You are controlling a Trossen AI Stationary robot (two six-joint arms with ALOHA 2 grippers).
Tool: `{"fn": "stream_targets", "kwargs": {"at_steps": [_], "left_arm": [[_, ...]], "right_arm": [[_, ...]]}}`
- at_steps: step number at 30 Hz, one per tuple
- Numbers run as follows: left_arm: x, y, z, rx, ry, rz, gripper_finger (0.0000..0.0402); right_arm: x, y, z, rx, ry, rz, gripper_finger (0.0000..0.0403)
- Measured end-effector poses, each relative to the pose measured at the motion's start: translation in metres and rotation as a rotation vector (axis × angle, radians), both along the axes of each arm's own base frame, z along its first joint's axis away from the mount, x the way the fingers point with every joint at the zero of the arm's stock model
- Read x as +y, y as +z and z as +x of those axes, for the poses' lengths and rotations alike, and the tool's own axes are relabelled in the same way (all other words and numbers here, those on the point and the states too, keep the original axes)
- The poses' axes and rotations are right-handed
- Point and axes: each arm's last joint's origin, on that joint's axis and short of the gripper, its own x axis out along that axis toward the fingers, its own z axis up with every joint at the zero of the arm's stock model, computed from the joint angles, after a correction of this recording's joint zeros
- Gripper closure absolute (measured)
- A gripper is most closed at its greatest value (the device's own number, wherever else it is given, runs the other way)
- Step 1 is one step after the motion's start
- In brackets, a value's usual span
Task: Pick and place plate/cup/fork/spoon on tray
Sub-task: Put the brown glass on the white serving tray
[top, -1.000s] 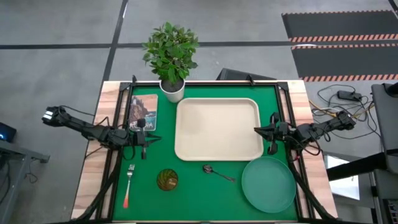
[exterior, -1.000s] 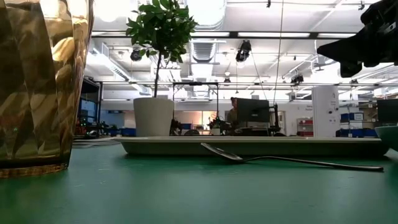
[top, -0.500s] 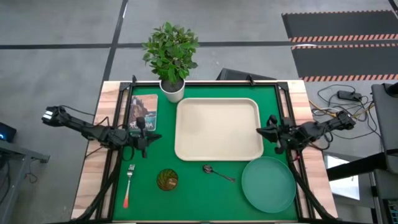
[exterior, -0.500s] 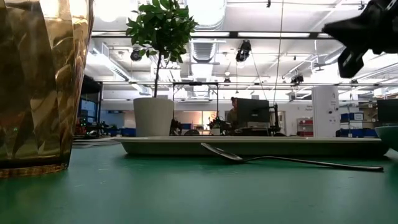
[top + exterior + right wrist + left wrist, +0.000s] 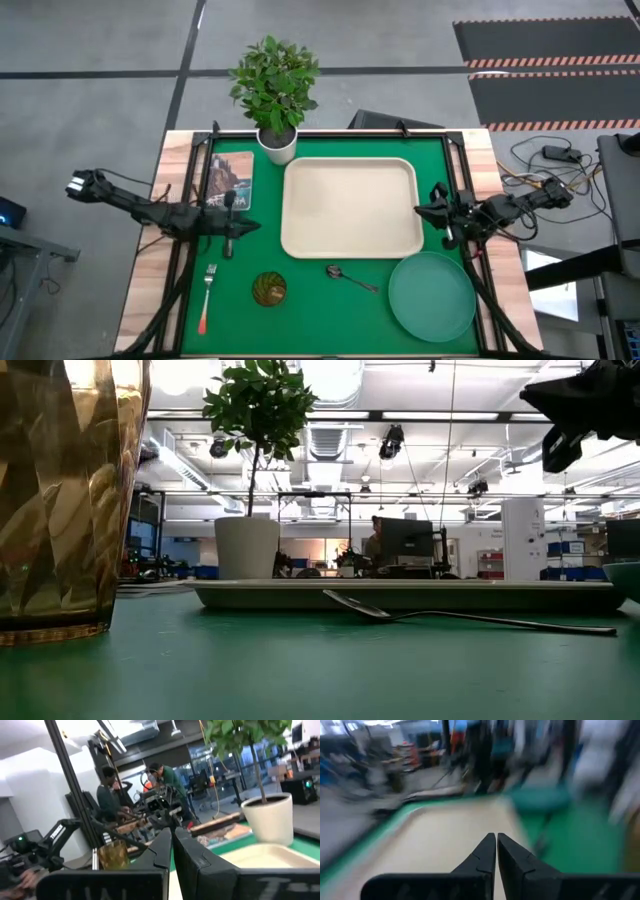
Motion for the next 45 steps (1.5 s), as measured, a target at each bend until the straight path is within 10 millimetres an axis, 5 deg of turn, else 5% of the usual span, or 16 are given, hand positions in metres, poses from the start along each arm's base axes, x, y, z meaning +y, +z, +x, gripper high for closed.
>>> {"fn": "stream_targets", "kwargs": {"at_steps": [3, 11, 26, 36, 45], "left_arm": [[0.0, 0.016, -0.001, -0.163, -0.02, -0.201, 0.0402], [0.002, 0.035, -0.007, -0.355, -0.023, -0.184, 0.0402], [-0.003, 0.081, 0.011, -0.401, -0.022, -0.417, 0.0402], [-0.028, 0.11, 0.059, 0.019, -0.003, -0.619, 0.0402], [-0.057, 0.156, 0.091, 0.537, 0.172, -0.674, 0.0402]], "right_arm": [[0.0, 0.004, -0.001, -0.031, -0.009, -0.021, 0.0394], [0.0, 0.003, -0.001, -0.024, -0.018, -0.028, 0.0394], [-0.001, 0.013, -0.003, -0.071, -0.047, -0.103, 0.0394], [-0.004, 0.042, -0.012, -0.173, -0.099, -0.188, 0.0394], [-0.003, 0.035, -0.009, -0.112, -0.068, -0.163, 0.0394]]}}
